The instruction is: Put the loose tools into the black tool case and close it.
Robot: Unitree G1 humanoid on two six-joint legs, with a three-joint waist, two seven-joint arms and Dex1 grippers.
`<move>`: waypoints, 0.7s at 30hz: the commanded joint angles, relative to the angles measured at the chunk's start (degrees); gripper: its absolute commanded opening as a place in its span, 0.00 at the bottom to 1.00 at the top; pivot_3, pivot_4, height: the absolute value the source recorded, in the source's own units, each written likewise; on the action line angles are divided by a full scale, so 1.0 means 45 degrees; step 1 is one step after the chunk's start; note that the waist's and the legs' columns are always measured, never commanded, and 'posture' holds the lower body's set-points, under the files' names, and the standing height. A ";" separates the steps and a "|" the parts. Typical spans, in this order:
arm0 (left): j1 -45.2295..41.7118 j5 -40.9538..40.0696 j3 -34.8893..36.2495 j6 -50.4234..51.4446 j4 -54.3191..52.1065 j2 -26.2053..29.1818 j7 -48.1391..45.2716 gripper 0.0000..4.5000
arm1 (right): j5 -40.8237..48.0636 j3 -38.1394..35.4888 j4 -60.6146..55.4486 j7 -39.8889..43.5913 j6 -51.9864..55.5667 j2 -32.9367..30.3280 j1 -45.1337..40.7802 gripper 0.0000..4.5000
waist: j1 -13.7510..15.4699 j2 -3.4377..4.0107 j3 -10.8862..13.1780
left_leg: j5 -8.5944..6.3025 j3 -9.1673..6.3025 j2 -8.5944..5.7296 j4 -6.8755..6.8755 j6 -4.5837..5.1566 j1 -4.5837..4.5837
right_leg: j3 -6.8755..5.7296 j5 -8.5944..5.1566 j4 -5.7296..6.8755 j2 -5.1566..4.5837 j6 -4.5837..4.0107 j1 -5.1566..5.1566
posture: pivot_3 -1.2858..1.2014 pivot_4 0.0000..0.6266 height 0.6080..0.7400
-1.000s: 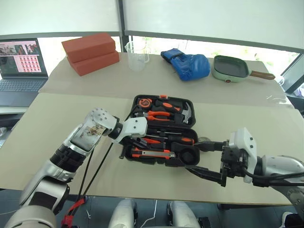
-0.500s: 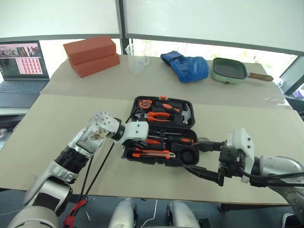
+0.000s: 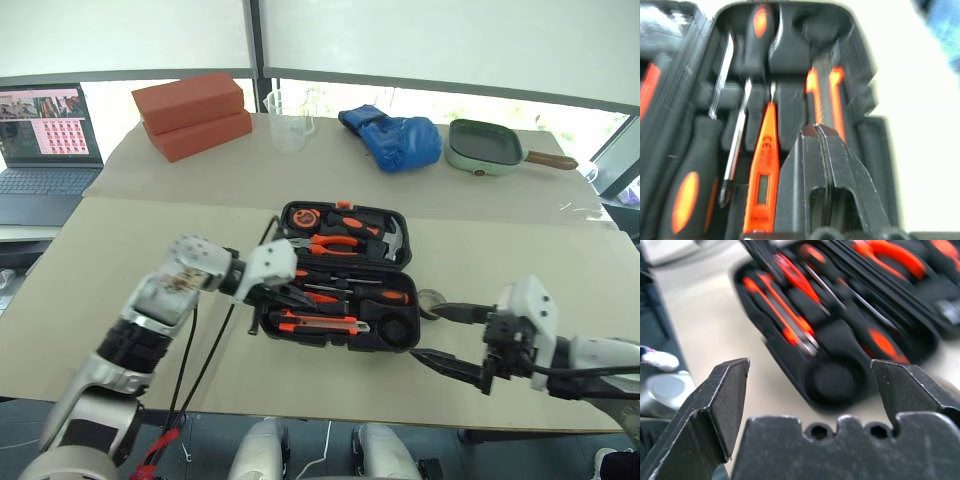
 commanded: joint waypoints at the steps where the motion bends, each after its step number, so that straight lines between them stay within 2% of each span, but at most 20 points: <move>1: 0.0319 -0.1601 0.1309 0.1797 -0.1424 0.0709 0.0303 0.34 | -0.0660 -0.2294 0.0818 0.1870 -0.0579 -0.0468 0.1289 1.00 | -0.0006 0.0004 0.0000 | 0.0000 -0.0001 -0.0002 0.0001 0.0000 0.0014 | 0.0001 0.0000 -0.0002 0.0000 0.0000 0.0015 | 0.52 0.24 0.99; 2: 0.0499 -0.2065 0.1600 0.2267 -0.1861 0.0911 0.0355 0.39 | -0.0941 -0.2715 0.1242 0.2404 -0.0820 -0.0635 0.1642 1.00 | -0.0013 0.0007 0.0002 | 0.0000 0.0002 -0.0004 0.0000 0.0000 0.0025 | 0.0004 0.0000 -0.0001 -0.0002 0.0001 0.0021 | 0.52 0.24 0.99; 5: 0.1136 -0.3482 0.2536 0.3434 -0.3195 0.1359 0.0683 0.64 | -0.2159 -0.3117 0.2915 0.3631 -0.2167 -0.1332 0.1806 1.00 | -0.0036 0.0007 0.0003 | -0.0002 0.0008 -0.0001 -0.0026 -0.0001 0.0093 | 0.0004 -0.0007 -0.0035 -0.0001 0.0006 0.0086 | 0.52 0.24 0.99; 9: 0.1847 -0.3938 0.2969 0.3652 -0.4209 0.1644 0.1405 0.95 | -0.3643 -0.1756 0.4761 0.4670 -0.4731 -0.2106 0.0562 1.00 | -0.0115 0.0008 0.0003 | 0.0001 0.0012 -0.0001 -0.0054 -0.0005 0.0106 | 0.0005 -0.0010 -0.0077 0.0010 0.0003 0.0091 | 0.52 0.24 0.99; 10: 0.2134 -0.3780 0.2900 0.3410 -0.4482 0.1781 0.1447 0.99 | -0.3698 -0.1041 0.5150 0.4847 -0.4965 -0.2326 -0.0221 1.00 | -0.0136 0.0012 0.0005 | 0.0001 0.0019 -0.0001 -0.0066 -0.0005 0.0119 | 0.0010 -0.0009 -0.0091 0.0014 0.0000 0.0100 | 0.52 0.24 0.99; 13: 0.2684 -0.3340 0.2664 0.2642 -0.4894 0.2020 0.1619 0.99 | -0.3988 0.1682 0.6107 0.4971 -0.4929 -0.2416 -0.3373 1.00 | -0.0323 0.0021 0.0012 | 0.0004 0.0035 -0.0006 -0.0092 -0.0010 0.0131 | 0.0026 -0.0001 -0.0106 0.0019 -0.0014 0.0100 | 0.52 0.24 0.99; 17: 0.2740 -0.2387 0.2175 0.1630 -0.4428 0.1846 0.2297 0.99 | -0.5314 0.5424 0.7490 0.4962 -0.4112 -0.1454 -0.7578 1.00 | -0.0330 0.0035 0.0033 | 0.0009 0.0036 -0.0011 -0.0099 -0.0018 0.0120 | 0.0027 0.0004 -0.0111 0.0024 -0.0025 0.0083 | 0.52 0.24 0.99; 21: 0.2644 -0.2404 0.2078 0.1471 -0.4492 0.1757 0.2640 0.99 | -0.6253 0.7185 0.8364 0.5412 -0.4557 -0.0897 -0.9126 1.00 | -0.0088 0.0051 0.0048 | 0.0009 0.0035 -0.0020 -0.0104 -0.0016 0.0078 | 0.0009 0.0001 -0.0112 0.0008 -0.0019 0.0045 | 0.52 0.24 0.99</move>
